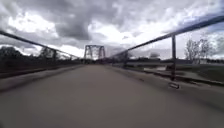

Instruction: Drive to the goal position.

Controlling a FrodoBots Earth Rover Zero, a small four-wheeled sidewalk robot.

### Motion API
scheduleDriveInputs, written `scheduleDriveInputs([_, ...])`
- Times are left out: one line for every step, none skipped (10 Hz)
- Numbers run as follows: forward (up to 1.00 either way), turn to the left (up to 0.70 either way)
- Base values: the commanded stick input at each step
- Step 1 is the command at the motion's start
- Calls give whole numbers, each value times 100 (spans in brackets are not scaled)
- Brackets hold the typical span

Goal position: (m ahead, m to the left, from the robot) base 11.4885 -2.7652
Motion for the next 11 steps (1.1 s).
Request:
scheduleDriveInputs([100,10])
scheduleDriveInputs([100,4])
scheduleDriveInputs([100,3])
scheduleDriveInputs([100,3])
scheduleDriveInputs([100,3])
scheduleDriveInputs([100,3])
scheduleDriveInputs([100,3])
scheduleDriveInputs([100,5])
scheduleDriveInputs([100,15])
scheduleDriveInputs([100,20])
scheduleDriveInputs([100,20])
